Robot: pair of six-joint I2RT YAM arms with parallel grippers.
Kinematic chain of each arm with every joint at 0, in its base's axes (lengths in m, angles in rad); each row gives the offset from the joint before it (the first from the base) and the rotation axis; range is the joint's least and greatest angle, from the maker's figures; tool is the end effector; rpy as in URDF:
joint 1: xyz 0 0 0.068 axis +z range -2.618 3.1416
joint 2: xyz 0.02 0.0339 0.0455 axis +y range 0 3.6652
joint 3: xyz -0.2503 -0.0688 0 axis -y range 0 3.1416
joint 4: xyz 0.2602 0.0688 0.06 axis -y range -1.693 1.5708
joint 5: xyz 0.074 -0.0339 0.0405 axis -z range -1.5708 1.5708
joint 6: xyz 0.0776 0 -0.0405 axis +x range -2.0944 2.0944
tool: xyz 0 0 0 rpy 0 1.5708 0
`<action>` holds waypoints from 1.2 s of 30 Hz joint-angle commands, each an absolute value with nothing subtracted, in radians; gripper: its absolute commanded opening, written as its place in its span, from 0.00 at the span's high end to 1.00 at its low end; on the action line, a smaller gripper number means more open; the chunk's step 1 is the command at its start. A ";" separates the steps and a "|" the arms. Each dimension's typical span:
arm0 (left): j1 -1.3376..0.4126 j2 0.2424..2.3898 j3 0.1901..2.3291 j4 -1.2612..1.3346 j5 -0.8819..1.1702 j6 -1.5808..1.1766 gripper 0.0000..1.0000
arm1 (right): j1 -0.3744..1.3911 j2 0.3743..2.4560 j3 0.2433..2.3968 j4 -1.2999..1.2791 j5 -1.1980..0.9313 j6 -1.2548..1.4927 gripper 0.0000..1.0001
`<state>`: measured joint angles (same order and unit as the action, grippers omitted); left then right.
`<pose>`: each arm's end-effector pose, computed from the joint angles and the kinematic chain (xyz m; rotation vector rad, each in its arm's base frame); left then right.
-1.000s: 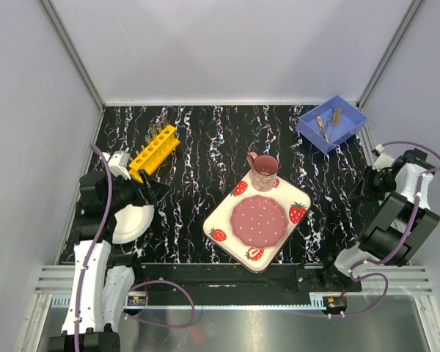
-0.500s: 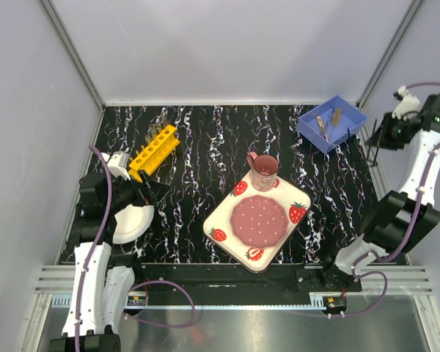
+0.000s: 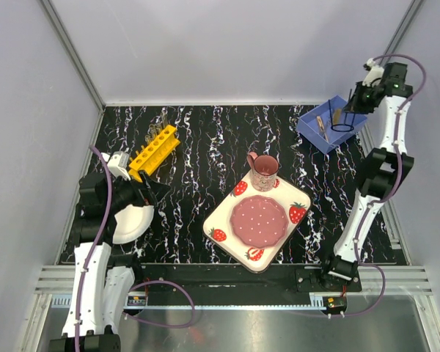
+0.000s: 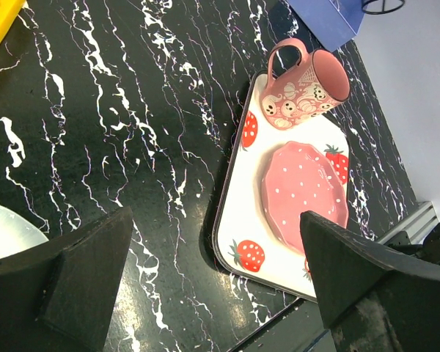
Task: Organize the chemistry lab equipment
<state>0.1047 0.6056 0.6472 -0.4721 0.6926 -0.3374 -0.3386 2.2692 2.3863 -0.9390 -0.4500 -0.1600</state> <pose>0.1973 -0.0291 0.2709 0.0126 1.9907 -0.8395 0.5114 -0.1443 0.2898 -0.0009 2.3079 0.2870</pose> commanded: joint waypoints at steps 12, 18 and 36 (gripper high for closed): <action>0.103 0.637 0.646 -0.420 0.727 -0.334 0.01 | -0.302 2.462 2.577 -0.859 -0.436 -0.129 1.00; 0.104 0.632 0.646 -0.420 0.729 -0.334 0.01 | -0.304 2.484 2.568 -0.864 -0.431 -0.144 0.88; 0.104 0.581 0.773 -0.512 0.614 -0.354 0.01 | -0.305 1.808 2.062 -0.876 -0.419 -0.304 0.00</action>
